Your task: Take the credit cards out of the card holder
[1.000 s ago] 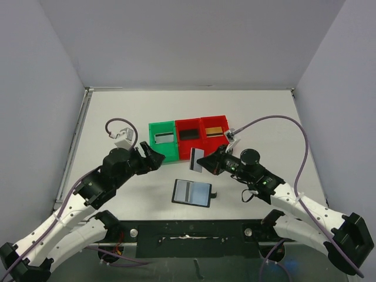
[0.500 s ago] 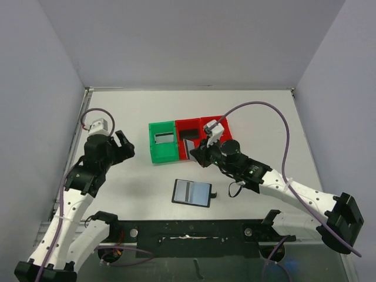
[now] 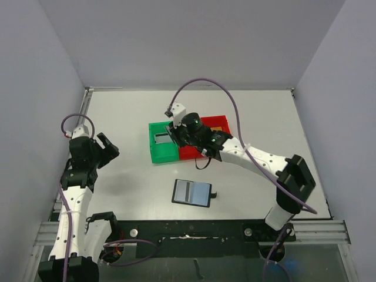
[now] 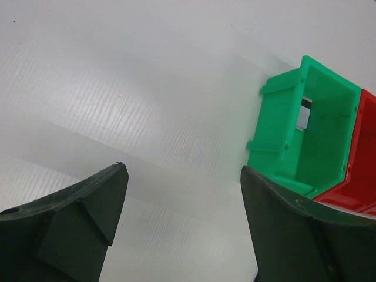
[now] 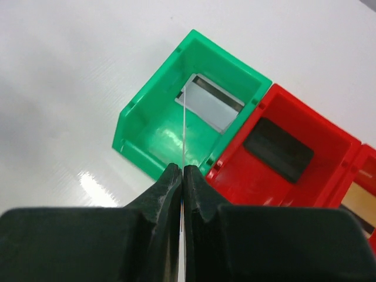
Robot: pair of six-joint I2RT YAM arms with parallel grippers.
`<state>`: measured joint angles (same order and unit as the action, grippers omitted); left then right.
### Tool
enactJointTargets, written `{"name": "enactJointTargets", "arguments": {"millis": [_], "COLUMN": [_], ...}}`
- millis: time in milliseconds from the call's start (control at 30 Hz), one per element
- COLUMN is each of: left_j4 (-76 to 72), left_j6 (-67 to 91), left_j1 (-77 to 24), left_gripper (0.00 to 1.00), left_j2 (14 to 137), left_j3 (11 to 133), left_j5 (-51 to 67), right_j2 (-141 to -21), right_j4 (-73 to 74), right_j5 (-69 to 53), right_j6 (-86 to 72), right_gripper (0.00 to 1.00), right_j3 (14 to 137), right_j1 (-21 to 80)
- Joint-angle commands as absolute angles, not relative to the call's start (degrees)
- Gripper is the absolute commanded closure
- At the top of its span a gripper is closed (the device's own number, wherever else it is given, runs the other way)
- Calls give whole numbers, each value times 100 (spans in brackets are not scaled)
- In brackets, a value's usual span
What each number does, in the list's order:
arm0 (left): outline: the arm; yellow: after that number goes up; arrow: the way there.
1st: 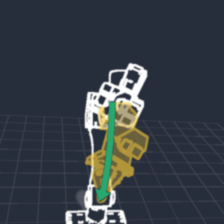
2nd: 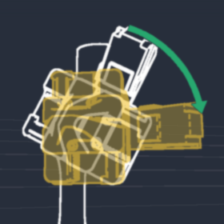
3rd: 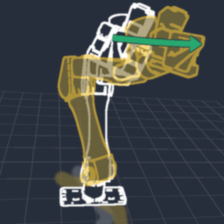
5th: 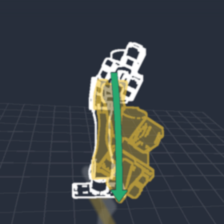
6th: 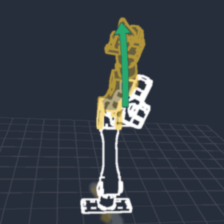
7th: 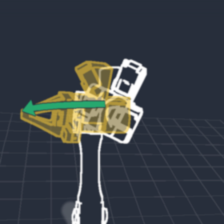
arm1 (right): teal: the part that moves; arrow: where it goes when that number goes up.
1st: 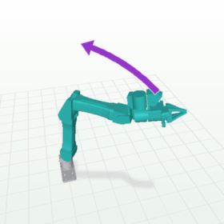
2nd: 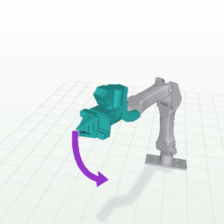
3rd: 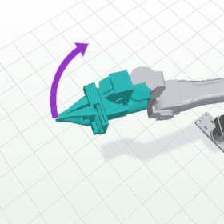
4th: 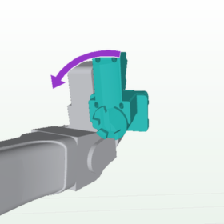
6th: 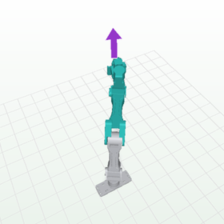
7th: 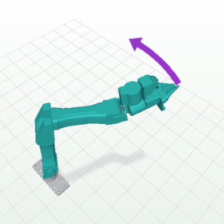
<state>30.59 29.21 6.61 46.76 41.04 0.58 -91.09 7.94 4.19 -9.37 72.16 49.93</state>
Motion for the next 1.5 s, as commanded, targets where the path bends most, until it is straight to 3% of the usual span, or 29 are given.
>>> {"name": "enactJointTargets", "arguments": {"millis": [0,267,800,1167,1467], "left_j4": [2665,2683,2681,2698,2690], "left_j6": [2896,2960,2949,2938,2930], "left_j1": [694,703,703,703,703], "left_gripper": [23,23,23,23,23], "left_j2": [4300,4132,4094,4056,4052], "left_j3": [4164,4123,4104,4104,4097], "left_j5": [-167,-377,-409,-435,-413], "right_j2": [-10116,-11463,-12528,-13162,-13359], "right_j4": [1545,1786,1034,1083,2064], "right_j5": [594,775,1200,1244,713], "right_j6": [-171,1045,4058,4912,4704], "right_gripper": [100,100,99,95,76], "right_j3": [8485,9921,10257,10625,11089], "right_j1": [5027,5061,5159,5076,4966]}}
